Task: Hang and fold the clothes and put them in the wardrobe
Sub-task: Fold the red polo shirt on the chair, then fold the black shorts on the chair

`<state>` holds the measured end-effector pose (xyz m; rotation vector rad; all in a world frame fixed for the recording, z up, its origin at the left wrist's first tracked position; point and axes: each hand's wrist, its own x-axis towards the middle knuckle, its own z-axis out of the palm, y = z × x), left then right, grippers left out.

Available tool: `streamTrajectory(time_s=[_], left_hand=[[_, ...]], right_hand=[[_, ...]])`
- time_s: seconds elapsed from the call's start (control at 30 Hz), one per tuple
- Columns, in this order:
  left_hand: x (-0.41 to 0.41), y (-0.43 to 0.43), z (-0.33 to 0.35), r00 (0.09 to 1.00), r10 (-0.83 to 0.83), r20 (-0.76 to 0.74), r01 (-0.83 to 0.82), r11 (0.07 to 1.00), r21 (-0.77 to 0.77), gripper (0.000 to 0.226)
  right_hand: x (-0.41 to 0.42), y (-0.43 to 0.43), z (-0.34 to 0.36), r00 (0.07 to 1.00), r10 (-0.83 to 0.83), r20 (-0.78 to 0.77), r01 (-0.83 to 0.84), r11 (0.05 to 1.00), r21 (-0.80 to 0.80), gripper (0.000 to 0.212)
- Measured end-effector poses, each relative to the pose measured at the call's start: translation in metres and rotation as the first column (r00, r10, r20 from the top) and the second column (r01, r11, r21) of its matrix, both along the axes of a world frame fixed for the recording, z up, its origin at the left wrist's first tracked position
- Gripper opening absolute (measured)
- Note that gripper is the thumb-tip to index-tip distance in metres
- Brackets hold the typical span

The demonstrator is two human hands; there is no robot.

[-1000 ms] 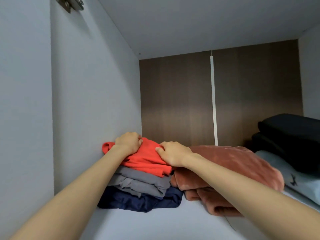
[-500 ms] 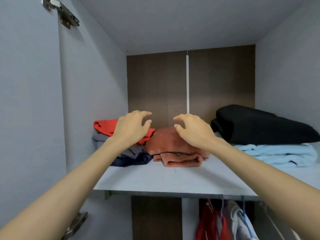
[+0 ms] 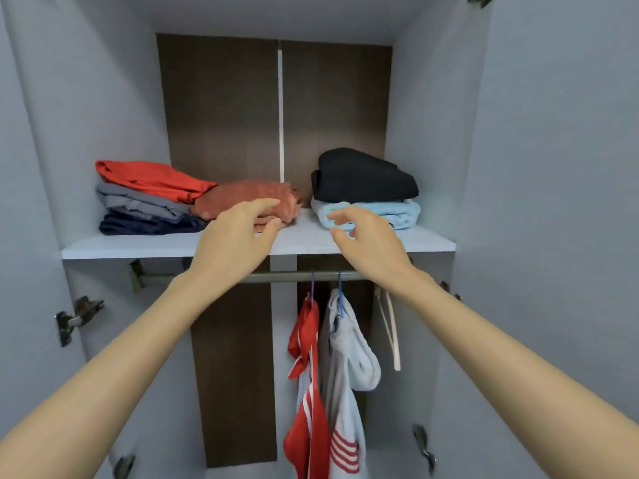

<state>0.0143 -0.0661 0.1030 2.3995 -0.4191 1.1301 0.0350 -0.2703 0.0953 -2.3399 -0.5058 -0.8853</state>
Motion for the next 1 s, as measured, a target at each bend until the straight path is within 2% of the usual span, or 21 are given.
streamTrajectory(time_s=[0.17, 0.33, 0.5, 0.63, 0.8, 1.0], left_hand=[[-0.036, -0.038, -0.009, 0.992, -0.125, -0.037, 0.126, 0.992, 0.03, 0.039], [-0.082, -0.067, -0.027, 0.958, -0.279, -0.069, 0.28, 0.96, -0.006, 0.041], [-0.134, -0.076, -0.062, 0.877, -0.461, -0.135, 0.457, 0.887, -0.061, 0.04], [-0.175, -0.086, -0.09, 0.801, -0.57, -0.182, 0.574, 0.818, -0.038, 0.037], [-0.23, -0.124, -0.118, 0.699, -0.674, -0.237, 0.694, 0.72, -0.001, 0.037], [-0.314, -0.203, -0.143, 0.474, -0.816, -0.331, 0.856, 0.515, -0.045, 0.035]], right_hand=[[-0.064, -0.044, -0.019, 0.994, -0.1, -0.052, 0.101, 0.994, 0.034, 0.027], [-0.134, -0.071, -0.033, 0.967, -0.241, -0.078, 0.244, 0.969, 0.03, 0.026], [-0.212, -0.073, -0.059, 0.921, -0.371, -0.123, 0.38, 0.923, 0.065, 0.023], [-0.281, -0.069, -0.088, 0.876, -0.449, -0.175, 0.468, 0.879, 0.088, 0.023], [-0.379, -0.085, -0.123, 0.761, -0.586, -0.278, 0.629, 0.771, 0.098, 0.024], [-0.512, -0.132, -0.158, 0.569, -0.736, -0.367, 0.809, 0.582, 0.087, 0.024]])
